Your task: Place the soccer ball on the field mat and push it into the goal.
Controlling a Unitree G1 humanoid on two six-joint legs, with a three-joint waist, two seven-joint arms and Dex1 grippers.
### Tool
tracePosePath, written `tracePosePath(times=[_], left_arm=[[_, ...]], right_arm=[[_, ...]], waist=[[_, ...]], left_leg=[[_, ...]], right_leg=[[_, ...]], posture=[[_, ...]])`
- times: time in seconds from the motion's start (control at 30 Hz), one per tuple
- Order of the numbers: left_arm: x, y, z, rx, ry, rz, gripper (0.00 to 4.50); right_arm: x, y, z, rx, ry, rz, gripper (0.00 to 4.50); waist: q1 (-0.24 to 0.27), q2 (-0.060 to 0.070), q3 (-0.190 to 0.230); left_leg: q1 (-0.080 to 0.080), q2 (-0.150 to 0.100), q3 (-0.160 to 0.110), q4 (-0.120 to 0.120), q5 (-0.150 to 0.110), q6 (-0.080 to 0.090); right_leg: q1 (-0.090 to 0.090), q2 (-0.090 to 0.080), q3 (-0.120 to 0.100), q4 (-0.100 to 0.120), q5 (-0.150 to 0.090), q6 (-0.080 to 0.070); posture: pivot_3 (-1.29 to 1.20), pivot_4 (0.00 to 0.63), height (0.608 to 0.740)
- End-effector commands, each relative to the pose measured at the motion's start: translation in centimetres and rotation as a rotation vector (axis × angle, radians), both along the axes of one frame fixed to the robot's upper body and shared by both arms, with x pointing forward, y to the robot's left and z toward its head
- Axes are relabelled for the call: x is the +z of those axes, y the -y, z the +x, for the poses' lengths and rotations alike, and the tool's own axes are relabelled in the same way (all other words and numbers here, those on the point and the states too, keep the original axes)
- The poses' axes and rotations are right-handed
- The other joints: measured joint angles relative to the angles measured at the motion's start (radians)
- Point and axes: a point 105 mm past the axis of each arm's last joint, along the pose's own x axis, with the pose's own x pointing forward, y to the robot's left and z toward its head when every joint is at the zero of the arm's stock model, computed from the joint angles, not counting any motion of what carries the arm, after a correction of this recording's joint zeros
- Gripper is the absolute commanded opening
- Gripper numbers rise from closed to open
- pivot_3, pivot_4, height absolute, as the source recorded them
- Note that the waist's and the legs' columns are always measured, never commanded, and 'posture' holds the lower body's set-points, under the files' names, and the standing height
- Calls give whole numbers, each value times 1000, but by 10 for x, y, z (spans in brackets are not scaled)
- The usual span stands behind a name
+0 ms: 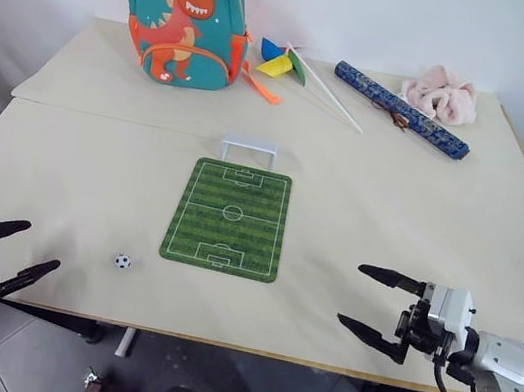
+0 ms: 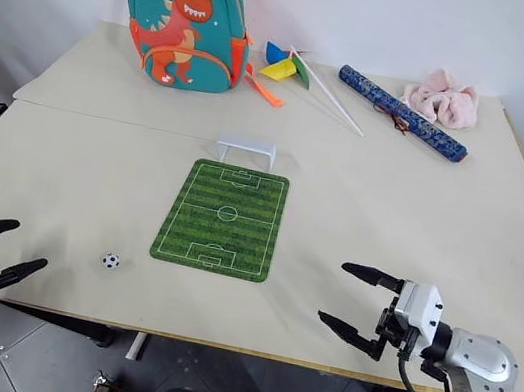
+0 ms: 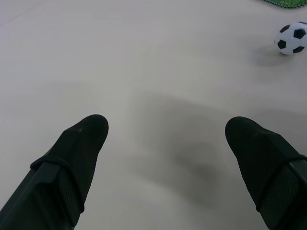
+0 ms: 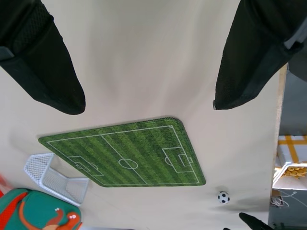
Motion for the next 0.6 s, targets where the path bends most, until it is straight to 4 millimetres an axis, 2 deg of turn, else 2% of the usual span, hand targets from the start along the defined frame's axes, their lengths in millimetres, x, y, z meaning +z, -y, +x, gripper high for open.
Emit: tracePosePath(times=[0.03,0.2,0.27,0.37,0.47,0.6], left_arm=[[12,-3,-2,-7,25,30,4468],[15,-3,-8,-32,-10,-61,4468],[15,-4,-10,-46,-43,-119,4468],[10,15,-9,-129,-67,-159,4468],[11,39,0,-213,-52,-161,4468],[14,56,10,-278,-37,-136,4468]], right_arm=[[9,-5,-1,18,-14,63,4500],[30,-28,-14,158,-3,165,4500],[44,-50,-31,310,68,235,4500],[45,-65,-45,419,77,266,4500],[43,-68,-46,439,66,273,4500],[41,-68,-45,446,62,267,4500]], waist=[[0,0,0],[-1,0,0],[0,0,0],[0,0,0],[6,0,0],[4,-1,-1]], left_leg=[[0,0,0,0,0,0],[0,2,0,0,0,0],[0,4,0,0,0,0],[0,5,0,0,0,0],[0,4,0,0,0,0],[0,3,-1,2,0,1]], right_leg=[[0,0,0,0,0,0],[0,0,0,0,0,0],[0,0,0,0,0,0],[0,0,0,0,0,0],[0,-1,0,1,0,0],[0,-1,0,1,0,0]], posture=[[0,150,740],[0,150,740],[0,150,740],[0,150,740],[0,150,740],[0,150,740]])
